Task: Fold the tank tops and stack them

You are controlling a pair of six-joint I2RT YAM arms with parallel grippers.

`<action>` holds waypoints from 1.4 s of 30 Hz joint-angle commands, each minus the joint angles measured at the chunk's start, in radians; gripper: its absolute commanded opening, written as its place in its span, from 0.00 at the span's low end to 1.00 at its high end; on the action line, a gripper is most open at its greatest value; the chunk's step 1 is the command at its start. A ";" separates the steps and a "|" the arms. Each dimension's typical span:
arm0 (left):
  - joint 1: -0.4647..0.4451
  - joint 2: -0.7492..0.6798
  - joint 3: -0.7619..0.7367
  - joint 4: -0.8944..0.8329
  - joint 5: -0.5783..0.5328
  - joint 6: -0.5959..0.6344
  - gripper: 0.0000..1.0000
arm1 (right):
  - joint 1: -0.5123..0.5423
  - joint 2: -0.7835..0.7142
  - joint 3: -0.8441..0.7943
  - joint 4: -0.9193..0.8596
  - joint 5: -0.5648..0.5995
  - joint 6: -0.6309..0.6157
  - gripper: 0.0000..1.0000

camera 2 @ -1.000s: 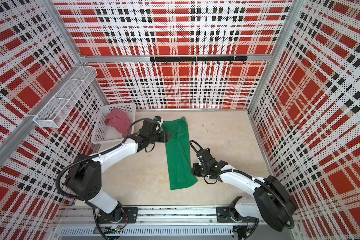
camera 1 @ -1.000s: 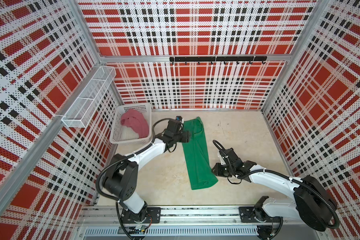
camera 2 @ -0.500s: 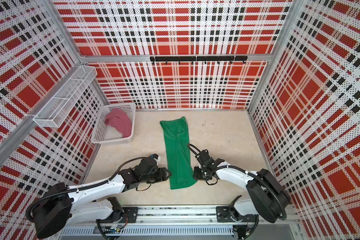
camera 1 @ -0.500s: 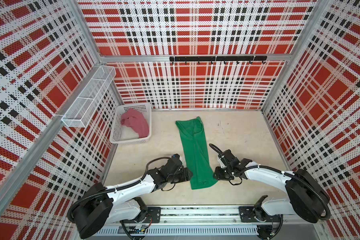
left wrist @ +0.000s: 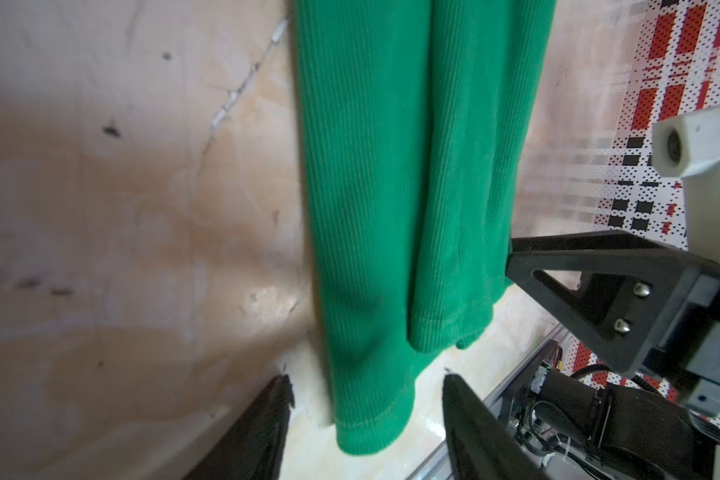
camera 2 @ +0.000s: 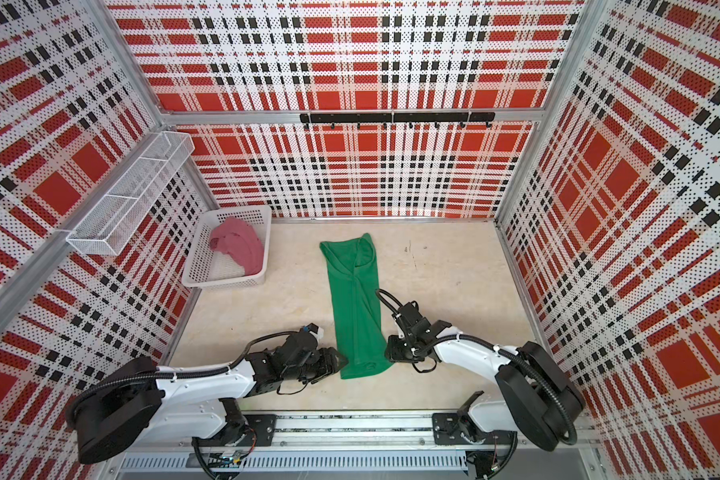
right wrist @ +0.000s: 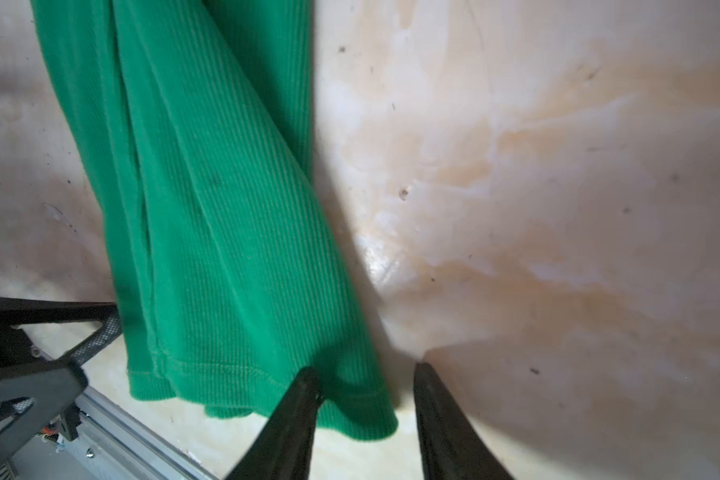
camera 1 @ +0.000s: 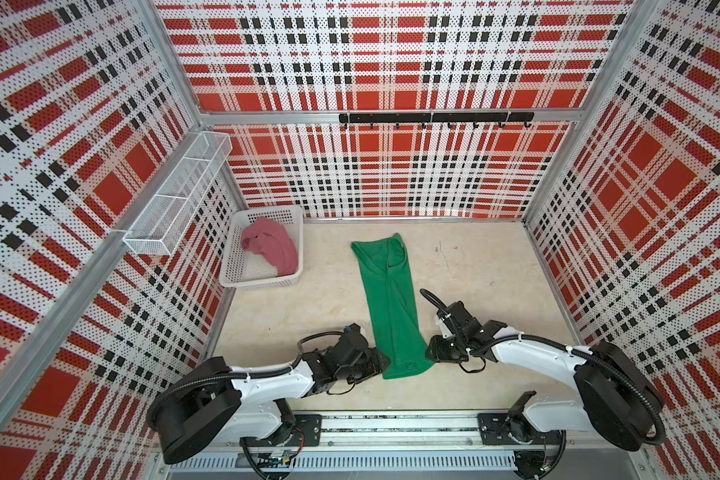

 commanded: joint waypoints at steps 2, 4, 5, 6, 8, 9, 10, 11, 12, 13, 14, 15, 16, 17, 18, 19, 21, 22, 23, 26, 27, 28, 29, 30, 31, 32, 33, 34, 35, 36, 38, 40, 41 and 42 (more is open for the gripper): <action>-0.028 0.056 0.002 -0.016 0.005 -0.007 0.48 | -0.001 0.008 -0.013 0.049 -0.022 0.012 0.43; -0.044 0.075 0.012 -0.050 0.001 0.002 0.47 | 0.007 0.008 -0.018 0.051 -0.022 0.015 0.42; -0.051 0.090 0.016 -0.062 0.007 0.008 0.47 | 0.012 0.009 -0.025 0.052 -0.020 0.017 0.42; -0.060 0.104 0.020 -0.068 0.012 0.012 0.47 | 0.015 0.010 -0.031 0.054 -0.022 0.022 0.41; -0.073 0.131 0.029 -0.067 0.018 0.016 0.46 | 0.025 0.007 -0.042 0.058 -0.021 0.031 0.39; -0.080 0.145 0.035 -0.065 0.020 0.020 0.43 | 0.031 0.007 -0.047 0.062 -0.020 0.035 0.38; -0.085 0.156 0.039 -0.066 0.022 0.025 0.39 | 0.037 0.007 -0.051 0.066 -0.021 0.039 0.36; -0.088 0.168 0.038 -0.066 0.024 0.029 0.31 | 0.041 0.007 -0.053 0.066 -0.020 0.042 0.34; -0.089 0.177 0.035 -0.067 0.026 0.030 0.23 | 0.047 0.006 -0.054 0.063 -0.016 0.043 0.31; -0.090 0.178 0.029 -0.069 0.026 0.030 0.18 | 0.050 0.002 -0.054 0.058 -0.010 0.044 0.28; -0.090 0.174 0.023 -0.074 0.023 0.029 0.14 | 0.052 -0.003 -0.056 0.050 -0.001 0.044 0.23; -0.090 0.164 0.018 -0.085 0.016 0.029 0.12 | 0.053 -0.018 -0.059 0.041 0.008 0.044 0.17; -0.090 0.152 0.015 -0.100 0.011 0.030 0.11 | 0.053 -0.030 -0.063 0.032 0.015 0.048 0.12; -0.088 0.134 0.013 -0.123 0.002 0.031 0.11 | 0.054 -0.045 -0.067 0.020 0.025 0.048 0.07; -0.088 0.115 0.009 -0.142 -0.005 0.032 0.11 | 0.053 -0.056 -0.066 0.009 0.032 0.048 0.04; -0.085 0.092 0.002 -0.167 -0.014 0.032 0.11 | 0.053 -0.068 -0.068 -0.005 0.041 0.050 0.01; -0.078 0.044 -0.023 -0.201 -0.026 0.026 0.10 | 0.053 -0.086 -0.073 -0.019 0.053 0.052 0.00; -0.074 0.018 -0.040 -0.212 -0.030 0.020 0.08 | 0.053 -0.096 -0.079 -0.025 0.056 0.055 0.00; -0.070 -0.006 -0.056 -0.217 -0.034 0.014 0.07 | 0.053 -0.102 -0.083 -0.025 0.058 0.057 0.00; -0.062 -0.051 -0.089 -0.219 -0.046 -0.006 0.05 | 0.053 -0.110 -0.096 -0.026 0.059 0.065 0.00; -0.061 -0.060 -0.093 -0.220 -0.045 -0.008 0.03 | 0.053 -0.112 -0.099 -0.025 0.059 0.069 0.00; -0.062 -0.065 -0.095 -0.221 -0.047 -0.009 0.02 | 0.053 -0.116 -0.101 -0.025 0.058 0.071 0.00; -0.061 -0.067 -0.094 -0.221 -0.050 -0.010 0.02 | 0.053 -0.121 -0.103 -0.026 0.055 0.073 0.00; -0.060 -0.070 -0.091 -0.223 -0.051 -0.009 0.02 | 0.054 -0.126 -0.103 -0.025 0.052 0.076 0.00; -0.060 -0.071 -0.084 -0.224 -0.053 -0.007 0.02 | 0.056 -0.132 -0.102 -0.025 0.049 0.078 0.00; -0.060 -0.072 -0.077 -0.227 -0.054 -0.006 0.02 | 0.058 -0.137 -0.098 -0.029 0.045 0.078 0.00; -0.060 -0.073 -0.070 -0.227 -0.051 -0.004 0.01 | 0.063 -0.142 -0.097 -0.034 0.046 0.078 0.00; -0.059 -0.076 -0.062 -0.228 -0.051 -0.003 0.00 | 0.071 -0.147 -0.093 -0.040 0.046 0.079 0.00; -0.060 -0.081 -0.053 -0.230 -0.052 -0.003 0.00 | 0.079 -0.152 -0.090 -0.047 0.045 0.084 0.00; -0.060 -0.089 -0.045 -0.233 -0.051 -0.002 0.00 | 0.088 -0.156 -0.087 -0.051 0.044 0.087 0.00; -0.058 -0.109 -0.024 -0.248 -0.056 0.000 0.00 | 0.108 -0.166 -0.077 -0.060 0.035 0.093 0.00; -0.047 -0.137 0.004 -0.273 -0.060 0.003 0.00 | 0.122 -0.179 -0.057 -0.087 0.028 0.092 0.00; -0.042 -0.151 0.018 -0.289 -0.062 0.007 0.00 | 0.124 -0.184 -0.044 -0.103 0.026 0.086 0.00; -0.032 -0.165 0.037 -0.310 -0.064 0.017 0.00 | 0.123 -0.190 -0.027 -0.126 0.031 0.076 0.00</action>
